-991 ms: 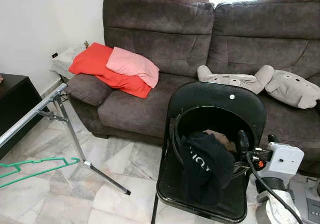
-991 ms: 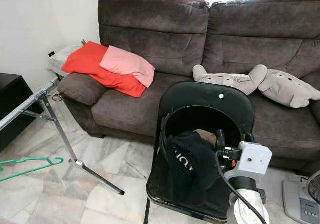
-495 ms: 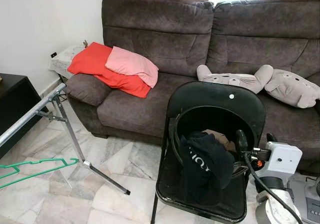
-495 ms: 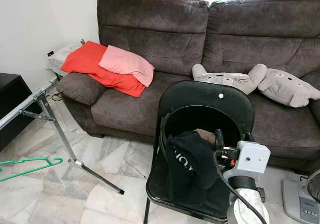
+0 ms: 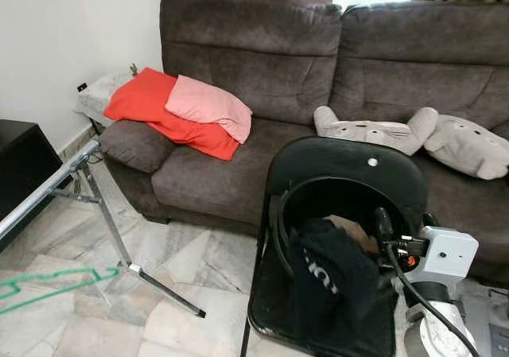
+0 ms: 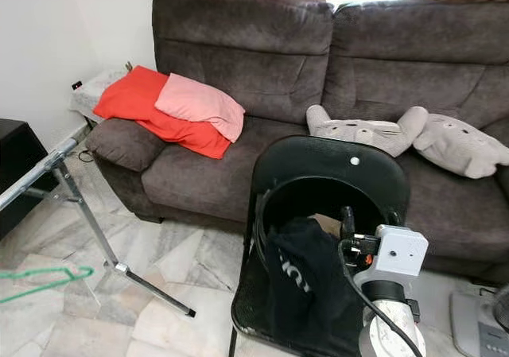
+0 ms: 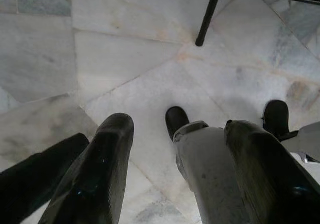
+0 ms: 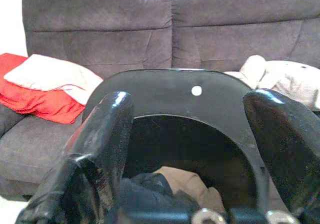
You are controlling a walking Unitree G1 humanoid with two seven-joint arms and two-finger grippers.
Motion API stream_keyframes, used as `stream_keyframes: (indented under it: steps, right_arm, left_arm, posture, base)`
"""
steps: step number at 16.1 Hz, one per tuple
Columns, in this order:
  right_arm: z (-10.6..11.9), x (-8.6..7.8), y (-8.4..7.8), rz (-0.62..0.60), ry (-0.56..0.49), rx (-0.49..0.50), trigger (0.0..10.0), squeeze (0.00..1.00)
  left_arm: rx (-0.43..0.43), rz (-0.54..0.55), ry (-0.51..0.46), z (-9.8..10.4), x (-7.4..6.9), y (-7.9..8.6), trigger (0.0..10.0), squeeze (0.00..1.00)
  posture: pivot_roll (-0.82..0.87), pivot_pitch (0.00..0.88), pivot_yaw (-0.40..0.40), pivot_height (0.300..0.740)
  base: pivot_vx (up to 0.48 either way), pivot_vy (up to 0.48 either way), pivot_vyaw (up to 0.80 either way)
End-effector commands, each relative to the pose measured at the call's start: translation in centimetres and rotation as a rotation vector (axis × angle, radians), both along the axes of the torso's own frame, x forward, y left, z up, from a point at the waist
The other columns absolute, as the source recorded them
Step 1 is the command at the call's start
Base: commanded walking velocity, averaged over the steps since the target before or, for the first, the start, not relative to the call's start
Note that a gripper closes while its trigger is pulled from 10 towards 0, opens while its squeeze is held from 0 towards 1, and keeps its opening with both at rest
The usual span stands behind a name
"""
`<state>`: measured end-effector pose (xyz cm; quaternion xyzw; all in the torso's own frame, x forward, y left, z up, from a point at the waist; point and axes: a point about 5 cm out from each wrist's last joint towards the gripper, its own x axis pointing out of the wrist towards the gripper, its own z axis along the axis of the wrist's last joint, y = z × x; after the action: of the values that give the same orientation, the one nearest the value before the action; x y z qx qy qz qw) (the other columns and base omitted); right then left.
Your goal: Hang hanger
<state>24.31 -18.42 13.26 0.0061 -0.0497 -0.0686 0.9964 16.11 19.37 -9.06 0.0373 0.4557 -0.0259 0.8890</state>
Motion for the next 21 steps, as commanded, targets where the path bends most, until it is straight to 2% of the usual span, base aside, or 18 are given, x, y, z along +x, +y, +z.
stream_keyframes:
  steps: [1, 6, 10, 14, 15, 17, 18, 19, 21]
  right_arm:
    - [-0.2, 0.2, 0.4, 0.010, 0.006, 0.003, 10.0, 0.00]
    - [-0.4, 0.2, 0.4, 0.006, 0.012, 0.008, 10.0, 0.00]
    - [-0.6, 0.2, 0.4, -0.001, 0.017, 0.008, 10.0, 0.00]
    - [-0.6, -0.4, -0.8, -0.032, 0.023, -0.046, 10.0, 0.00]
    - [-0.4, -0.6, -1.3, -0.039, 0.025, -0.101, 10.0, 0.00]
    - [-0.2, -1.5, -3.8, -0.059, 0.075, -0.367, 10.0, 0.00]
    - [-0.1, -1.8, -4.7, -0.065, 0.098, -0.460, 10.0, 0.00]
    - [0.1, -3.3, -8.6, -0.085, 0.201, -0.784, 10.0, 0.00]
    - [0.2, -3.4, -9.2, -0.030, 0.216, -0.879, 10.0, 0.00]
  left_arm:
    - [0.009, -0.011, 0.026, -0.2, -0.5, 0.3, 10.0, 0.00]
    - [0.009, -0.018, 0.027, -0.2, -0.6, 0.3, 10.0, 0.00]
    - [0.019, -0.019, 0.027, -0.2, -0.6, 0.4, 10.0, 0.00]
    - [0.025, -0.023, 0.029, -0.2, -0.5, 0.5, 10.0, 0.00]
    - [0.026, -0.023, 0.030, -0.2, -0.5, 0.5, 10.0, 0.00]
    - [0.027, -0.025, 0.032, -0.2, -0.5, 0.5, 10.0, 0.00]
    - [0.027, -0.026, 0.032, -0.2, -0.5, 0.5, 10.0, 0.00]
    - [0.031, -0.031, 0.038, -0.2, -0.4, 0.6, 10.0, 0.00]
    - [0.033, -0.036, 0.041, -0.1, -0.4, 0.7, 10.0, 0.00]
  posture:
    - [-0.06, 0.046, 0.024, 0.740]
    - [-0.06, 0.039, 0.024, 0.740]
    - [-0.06, 0.042, 0.023, 0.740]
    - [-0.06, 0.052, 0.023, 0.740]
    - [-0.07, 0.054, 0.022, 0.740]
    - [-0.07, 0.062, 0.023, 0.740]
    - [-0.07, 0.063, 0.023, 0.740]
    - [-0.09, 0.071, 0.026, 0.740]
    - [-0.09, 0.075, 0.029, 0.740]
  base:
    - [0.319, 0.000, 0.00]
    - [0.319, 0.000, 0.00]
    - [0.000, 0.000, 0.00]
    - [0.000, 0.000, 0.00]
    - [0.000, 0.000, 0.00]
    - [0.000, 0.000, 0.00]
    - [0.000, 0.000, 0.00]
    - [0.000, 0.000, 0.00]
    - [0.000, 0.000, 0.00]
